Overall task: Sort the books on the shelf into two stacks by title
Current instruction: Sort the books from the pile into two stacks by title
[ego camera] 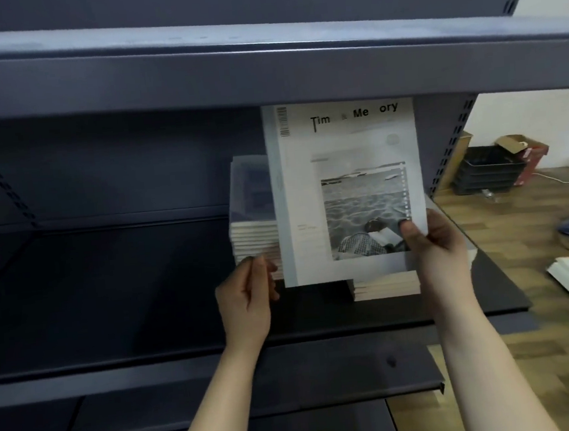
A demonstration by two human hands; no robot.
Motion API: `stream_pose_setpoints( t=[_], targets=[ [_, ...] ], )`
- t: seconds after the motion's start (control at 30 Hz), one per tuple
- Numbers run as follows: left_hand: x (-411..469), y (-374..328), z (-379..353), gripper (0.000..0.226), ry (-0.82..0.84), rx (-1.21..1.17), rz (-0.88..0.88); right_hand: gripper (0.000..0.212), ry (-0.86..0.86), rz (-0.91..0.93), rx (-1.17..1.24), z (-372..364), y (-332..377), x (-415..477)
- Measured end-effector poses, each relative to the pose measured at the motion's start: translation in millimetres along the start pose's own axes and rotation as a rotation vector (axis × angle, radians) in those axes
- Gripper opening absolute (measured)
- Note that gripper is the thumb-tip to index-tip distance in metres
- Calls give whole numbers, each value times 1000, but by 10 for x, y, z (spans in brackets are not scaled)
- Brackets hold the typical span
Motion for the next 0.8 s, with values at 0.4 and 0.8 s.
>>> stream_pose_setpoints(
  t=[0.4, 0.8],
  targets=[
    [8, 250, -413, 41, 77, 331, -82, 15, -64, 100, -375, 648, -245, 538],
    [-38, 271, -502, 31, 86, 855, -154, 16, -72, 257, -846, 642, -429, 582]
  ],
)
Point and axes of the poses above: each hand's wrist, its own x-axis towards the middle knuckle, its own z-axis out of the back of the hand, y = z × x, the point moved 1 cm from there along x, towards the middle knuckle, and after that the axes turned 9 degrees about z, right-handed, at the moved point
